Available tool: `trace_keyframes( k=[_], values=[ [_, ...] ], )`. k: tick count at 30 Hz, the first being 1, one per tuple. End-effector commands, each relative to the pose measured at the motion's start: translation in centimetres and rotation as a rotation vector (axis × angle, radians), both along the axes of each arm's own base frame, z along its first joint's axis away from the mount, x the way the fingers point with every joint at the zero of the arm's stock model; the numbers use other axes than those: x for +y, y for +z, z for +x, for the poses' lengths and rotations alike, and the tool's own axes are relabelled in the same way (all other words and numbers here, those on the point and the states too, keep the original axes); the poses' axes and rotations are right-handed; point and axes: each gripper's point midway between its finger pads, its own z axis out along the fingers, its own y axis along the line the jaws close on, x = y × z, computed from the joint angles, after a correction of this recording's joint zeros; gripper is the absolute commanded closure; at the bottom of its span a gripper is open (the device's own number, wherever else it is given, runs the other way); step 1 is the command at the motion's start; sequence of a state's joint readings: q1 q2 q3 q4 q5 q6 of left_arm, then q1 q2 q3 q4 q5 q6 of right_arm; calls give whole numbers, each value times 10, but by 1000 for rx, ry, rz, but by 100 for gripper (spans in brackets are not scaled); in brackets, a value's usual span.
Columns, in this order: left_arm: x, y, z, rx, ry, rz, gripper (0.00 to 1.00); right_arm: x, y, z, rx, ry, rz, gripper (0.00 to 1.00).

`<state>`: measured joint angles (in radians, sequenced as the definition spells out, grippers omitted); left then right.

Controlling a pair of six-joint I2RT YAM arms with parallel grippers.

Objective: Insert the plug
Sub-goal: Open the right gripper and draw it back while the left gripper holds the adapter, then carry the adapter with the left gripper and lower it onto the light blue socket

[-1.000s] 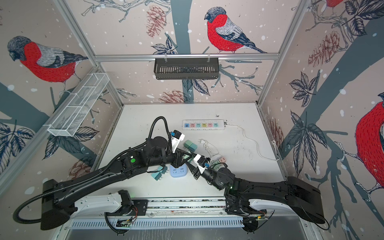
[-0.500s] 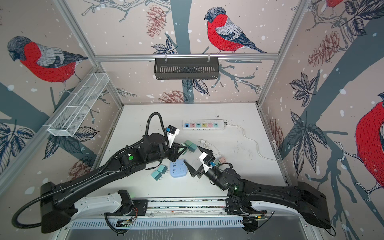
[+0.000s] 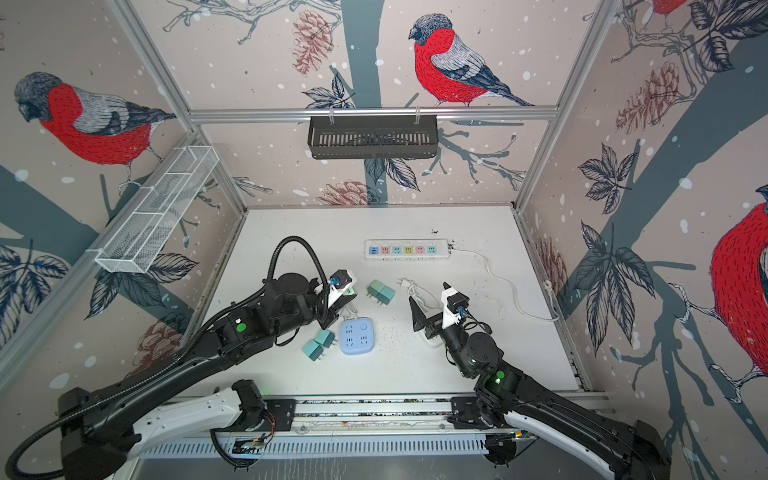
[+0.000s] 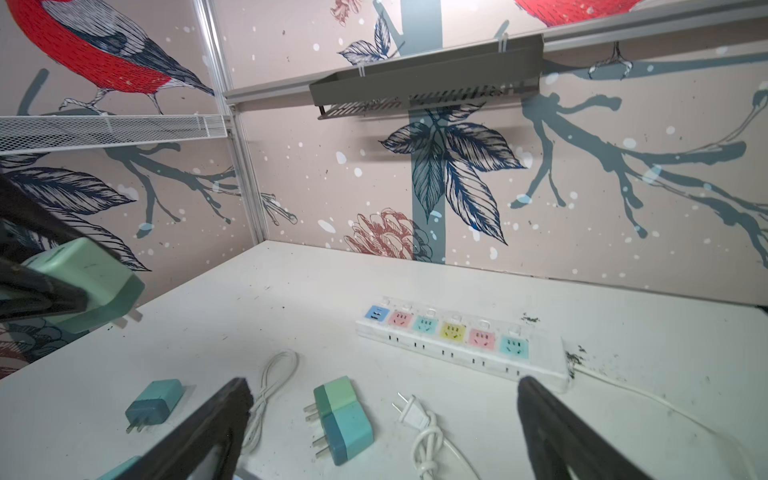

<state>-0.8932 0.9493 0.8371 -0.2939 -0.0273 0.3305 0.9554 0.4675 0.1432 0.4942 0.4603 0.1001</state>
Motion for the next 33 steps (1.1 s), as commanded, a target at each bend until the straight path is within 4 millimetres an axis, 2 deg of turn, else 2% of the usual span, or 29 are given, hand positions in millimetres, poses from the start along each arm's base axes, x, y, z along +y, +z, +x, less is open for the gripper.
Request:
trace_keyframes(
  k=[1,6,9,12,15,19,23,27,33],
  values=[
    [2,-20,-7,-74,-117,144,100,-8,-15,6,48,-49,7,0],
    [-1,-58,-3,-72,-171,261,100,-45,-36,29,146,-308,20,0],
    [-3,-90,-4,-11,-232,379,100,-58,-45,37,179,-372,26,0],
    [0,-110,-1,44,-213,426,100,-71,-53,44,197,-430,46,0],
    [-4,-129,-8,93,-258,435,100,-81,-61,50,218,-459,69,0],
    [-22,-120,-13,160,-299,374,100,-84,-64,55,240,-449,86,0],
    [-32,-134,-25,192,-392,370,100,-85,-66,57,248,-450,91,0],
    [-34,-131,-18,235,-330,367,100,-87,-66,57,251,-448,100,0],
    [-31,-139,-37,238,-290,343,100,-91,-66,59,257,-453,114,0]
  ],
)
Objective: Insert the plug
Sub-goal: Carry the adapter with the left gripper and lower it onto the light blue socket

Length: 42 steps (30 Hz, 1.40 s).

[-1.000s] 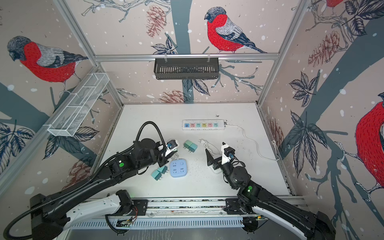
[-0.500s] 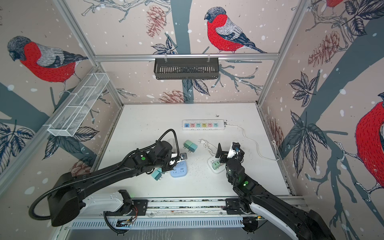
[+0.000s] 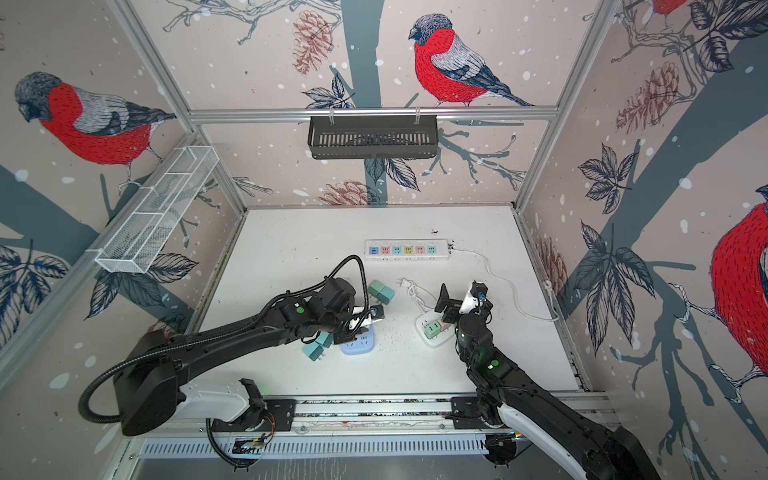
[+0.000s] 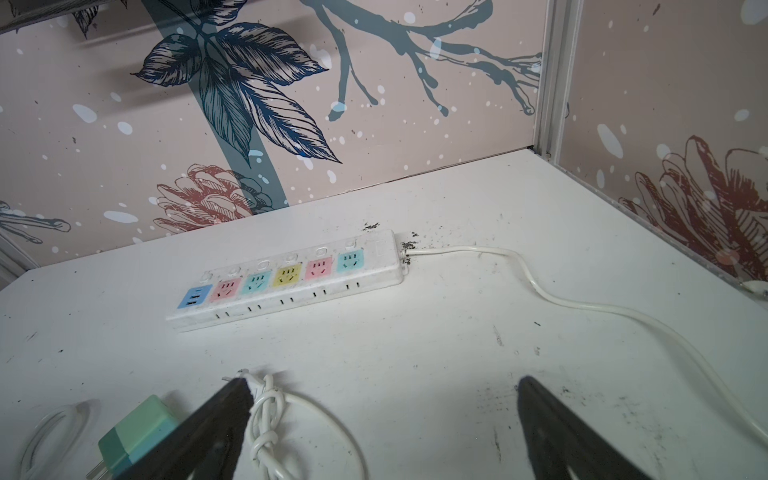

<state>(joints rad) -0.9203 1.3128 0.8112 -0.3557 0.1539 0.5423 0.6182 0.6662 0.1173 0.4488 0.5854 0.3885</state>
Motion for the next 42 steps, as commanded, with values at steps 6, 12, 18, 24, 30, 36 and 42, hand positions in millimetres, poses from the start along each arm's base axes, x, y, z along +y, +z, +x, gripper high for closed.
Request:
trace_keyframes(
  k=[6,12,18,24,30,36,42],
  values=[
    [-7,3,-11,-47,30,-79,100,1,3,1,-7,22,37,0],
    [-7,16,-13,-68,37,-165,100,-1,4,0,-17,20,48,0],
    [-8,18,-6,-63,59,-191,100,-1,4,0,-15,24,54,0],
    [-10,16,-4,-37,55,-203,100,-1,3,0,-13,25,56,0],
    [-13,3,-9,2,33,-193,100,-2,3,0,-13,26,58,0],
    [-14,-11,-5,25,35,-135,100,-2,3,0,-14,28,59,0],
    [-14,-12,-5,28,36,-137,100,-2,4,-1,-16,28,62,0]
  ],
)
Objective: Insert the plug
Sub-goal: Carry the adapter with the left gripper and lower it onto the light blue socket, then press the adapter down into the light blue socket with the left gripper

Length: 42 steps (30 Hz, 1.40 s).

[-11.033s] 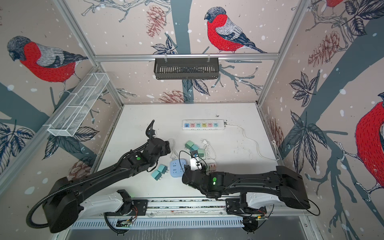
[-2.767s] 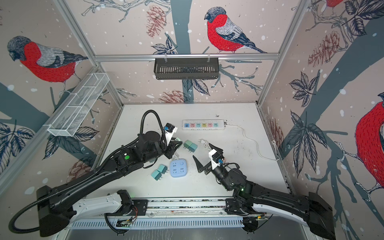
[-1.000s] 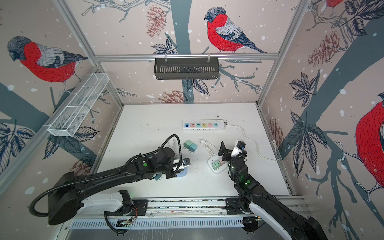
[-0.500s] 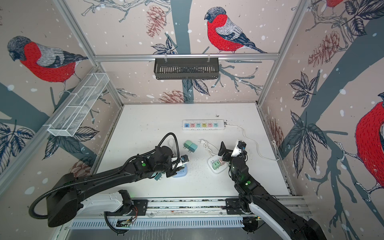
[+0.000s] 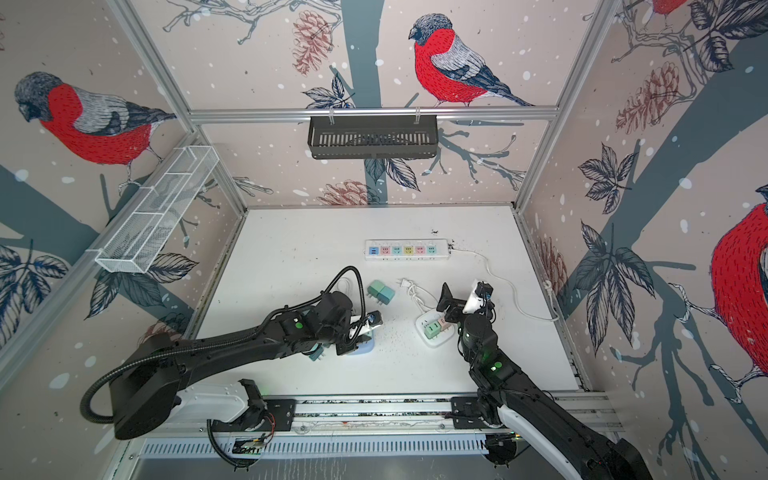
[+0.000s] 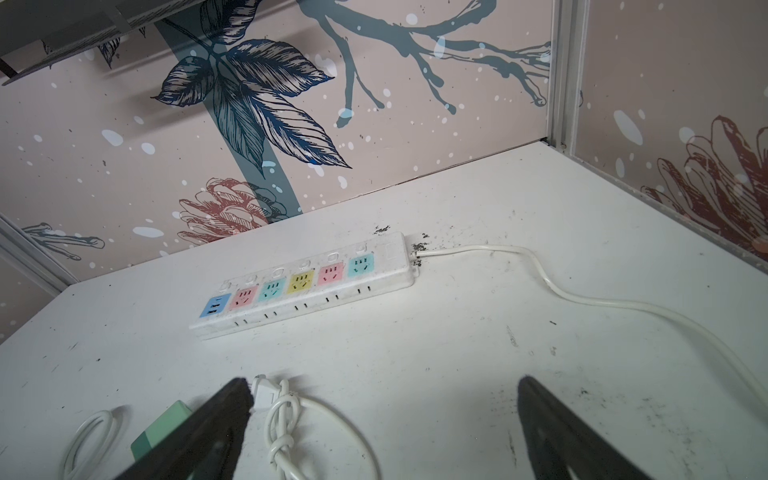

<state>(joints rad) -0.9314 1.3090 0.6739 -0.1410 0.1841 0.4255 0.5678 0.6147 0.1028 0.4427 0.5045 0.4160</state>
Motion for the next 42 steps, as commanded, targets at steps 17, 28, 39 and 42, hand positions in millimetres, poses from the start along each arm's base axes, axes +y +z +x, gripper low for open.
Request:
trace_keyframes(
  k=[17,28,39,42],
  values=[
    [-4,-10,7,18,2,12,100,0,-1,0,3,3,9,0],
    [-3,-7,8,54,20,-28,100,0,-1,0,2,3,10,0],
    [-2,-16,8,80,25,-24,100,1,0,0,2,7,11,0],
    [-2,-15,8,77,22,-27,100,0,-1,0,3,5,12,0]
  ],
)
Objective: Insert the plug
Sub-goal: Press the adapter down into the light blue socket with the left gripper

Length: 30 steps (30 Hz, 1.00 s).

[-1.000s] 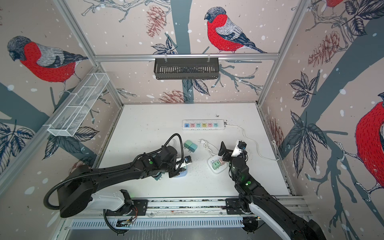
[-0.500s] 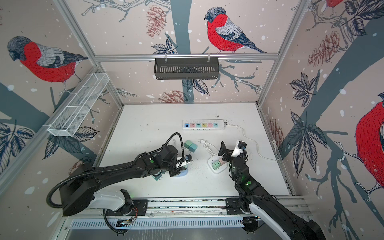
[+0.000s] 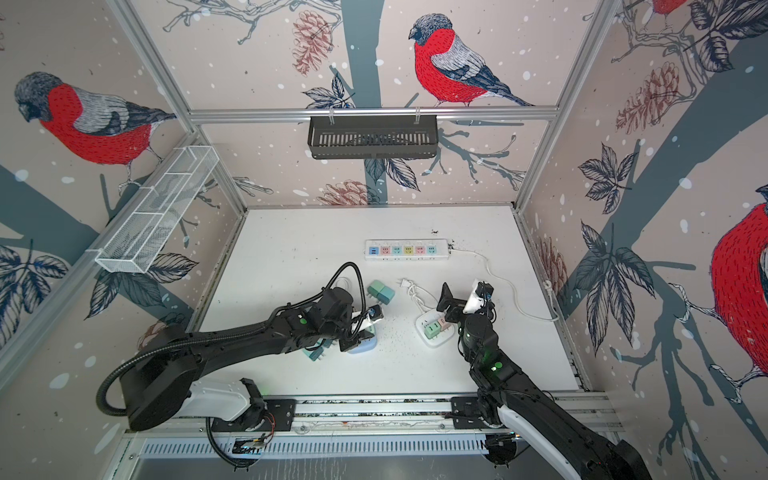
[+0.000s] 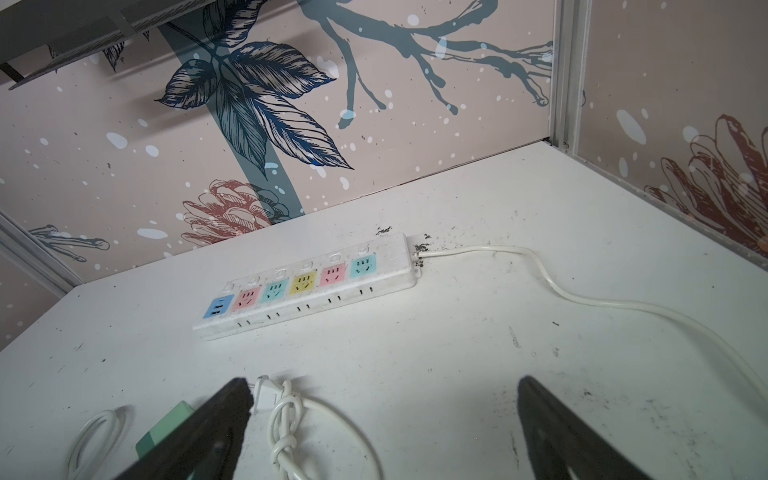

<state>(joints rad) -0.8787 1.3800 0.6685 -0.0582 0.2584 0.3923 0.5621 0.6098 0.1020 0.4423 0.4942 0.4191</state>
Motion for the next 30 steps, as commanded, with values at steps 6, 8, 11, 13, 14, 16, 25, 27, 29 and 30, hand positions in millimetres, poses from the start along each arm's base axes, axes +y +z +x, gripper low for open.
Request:
trace_keyframes(
  k=[6,8,11,13,14,16,25,27,29,30],
  values=[
    [2,-14,-4,47,-9,57,100,0,-1,0,6,1,5,0],
    [1,-20,-3,65,-9,82,100,0,-2,0,7,1,6,0],
    [1,-29,0,86,4,121,100,0,-2,0,7,-2,5,0],
    [0,-32,1,97,6,135,100,0,-2,0,8,-2,5,0],
    [-1,-34,1,104,4,142,100,-1,-3,0,10,-3,4,0],
    [-2,-37,3,112,5,155,100,-1,-2,0,8,-3,4,0],
    [-19,-45,-3,164,-46,184,100,-2,-2,1,9,-10,6,0],
    [-29,-29,-3,157,-50,116,100,-1,-2,1,9,-8,6,0],
    [-37,-14,-2,152,-39,49,100,-3,-2,1,6,-14,6,0],
    [-40,-7,-2,158,-31,14,100,-3,-2,1,7,-17,6,0]
  ],
)
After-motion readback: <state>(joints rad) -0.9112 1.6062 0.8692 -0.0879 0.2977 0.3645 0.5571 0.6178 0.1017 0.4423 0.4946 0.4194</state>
